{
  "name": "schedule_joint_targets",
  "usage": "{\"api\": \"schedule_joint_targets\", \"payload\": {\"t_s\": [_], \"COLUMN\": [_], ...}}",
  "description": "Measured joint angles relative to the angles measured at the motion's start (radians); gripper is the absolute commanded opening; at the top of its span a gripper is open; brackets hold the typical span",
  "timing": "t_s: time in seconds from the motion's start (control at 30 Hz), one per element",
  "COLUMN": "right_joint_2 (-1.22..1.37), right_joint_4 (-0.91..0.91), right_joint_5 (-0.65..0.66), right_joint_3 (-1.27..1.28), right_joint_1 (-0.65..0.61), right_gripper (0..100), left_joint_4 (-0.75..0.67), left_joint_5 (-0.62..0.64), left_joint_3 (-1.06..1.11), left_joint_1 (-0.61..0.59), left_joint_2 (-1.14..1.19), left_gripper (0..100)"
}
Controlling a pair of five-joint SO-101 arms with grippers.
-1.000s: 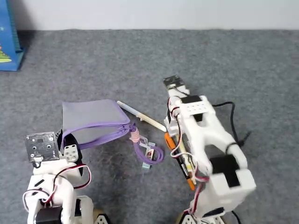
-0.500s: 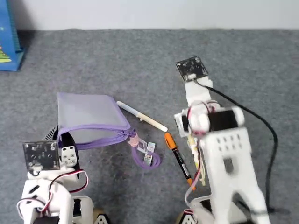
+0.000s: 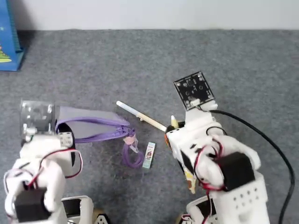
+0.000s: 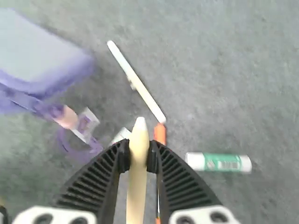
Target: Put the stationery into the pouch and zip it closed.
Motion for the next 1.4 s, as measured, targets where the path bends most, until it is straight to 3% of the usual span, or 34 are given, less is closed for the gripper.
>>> {"api": "schedule_joint_targets", "payload": {"t_s": [0.4, 0.7, 1.0, 1.4], "right_joint_2": [-0.043, -0.046, -0.044, -0.044], "right_joint_4": [-0.436, -0.867, -1.303, -1.501], "right_joint_5": [-0.150, -0.153, -0.153, -0.153], "right_joint_3": [-0.012, 0.006, 0.267, 0.537], "right_joint_1": [-0.244, -0.259, -0.325, -0.387], "right_gripper": [0.8, 0.8, 0.8, 1.7], "left_joint_4": [0.084, 0.087, 0.098, 0.098], "left_joint_5": [-0.003, -0.003, 0.025, 0.031], "left_joint_3": [-0.141, -0.141, -0.141, -0.141], "left_joint_1": [-0.002, -0.002, 0.072, 0.081], "left_joint_2": [0.213, 0.218, 0.224, 0.224], "left_gripper": [1, 1, 1, 1]}}
